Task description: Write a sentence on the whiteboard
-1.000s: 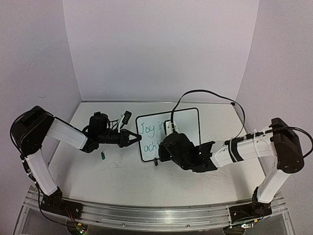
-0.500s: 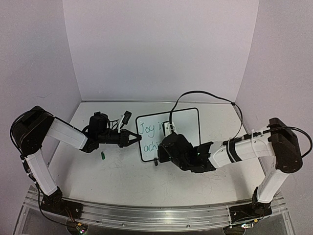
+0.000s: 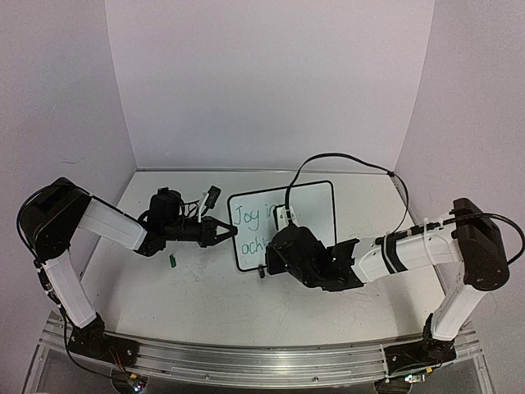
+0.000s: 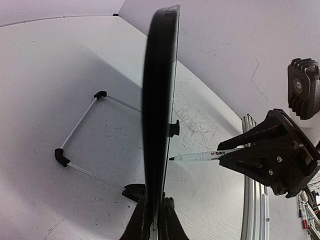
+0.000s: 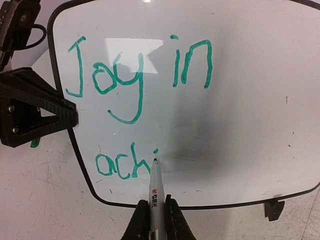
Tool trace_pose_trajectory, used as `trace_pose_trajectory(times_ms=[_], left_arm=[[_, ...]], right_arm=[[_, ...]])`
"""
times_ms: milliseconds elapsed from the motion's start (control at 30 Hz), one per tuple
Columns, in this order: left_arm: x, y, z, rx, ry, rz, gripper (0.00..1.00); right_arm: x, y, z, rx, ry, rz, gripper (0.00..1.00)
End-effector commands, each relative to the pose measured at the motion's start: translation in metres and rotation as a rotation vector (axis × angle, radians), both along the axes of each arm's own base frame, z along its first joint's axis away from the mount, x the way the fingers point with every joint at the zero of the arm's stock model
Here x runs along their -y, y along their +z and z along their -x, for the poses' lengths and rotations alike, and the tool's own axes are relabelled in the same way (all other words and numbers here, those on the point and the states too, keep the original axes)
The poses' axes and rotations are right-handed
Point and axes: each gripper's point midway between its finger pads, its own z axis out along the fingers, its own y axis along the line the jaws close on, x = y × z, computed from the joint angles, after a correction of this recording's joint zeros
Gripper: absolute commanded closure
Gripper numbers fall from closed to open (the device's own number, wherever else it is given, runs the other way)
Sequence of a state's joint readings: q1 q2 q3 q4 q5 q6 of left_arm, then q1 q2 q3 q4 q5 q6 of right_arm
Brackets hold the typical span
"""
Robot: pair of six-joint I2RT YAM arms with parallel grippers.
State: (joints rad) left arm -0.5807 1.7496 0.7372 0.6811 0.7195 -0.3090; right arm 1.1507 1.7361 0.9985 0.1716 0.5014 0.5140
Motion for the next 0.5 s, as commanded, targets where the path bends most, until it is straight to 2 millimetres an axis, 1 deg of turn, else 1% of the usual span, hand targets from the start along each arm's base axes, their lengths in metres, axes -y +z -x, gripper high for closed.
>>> trace_pose_trajectory(times_ms=[0,200,467], left_arm=[[0.007,0.017,0.002,0.061,-0.029,0.021,1.0],[0.006,0.016,0.002,0.061,-0.028,0.02,1.0],[0.007,0.016,0.002,0.061,-0.028,0.02,1.0]], right_arm=[[-0.003,0.008,-0.001,0.017,-0.011,-0.017,1.0],[-0.008,0.004,-0.005,0.02,-0.011,0.0,1.0],[-0.004,-0.003,-0.004,0.012,-0.021,0.015,1.0]])
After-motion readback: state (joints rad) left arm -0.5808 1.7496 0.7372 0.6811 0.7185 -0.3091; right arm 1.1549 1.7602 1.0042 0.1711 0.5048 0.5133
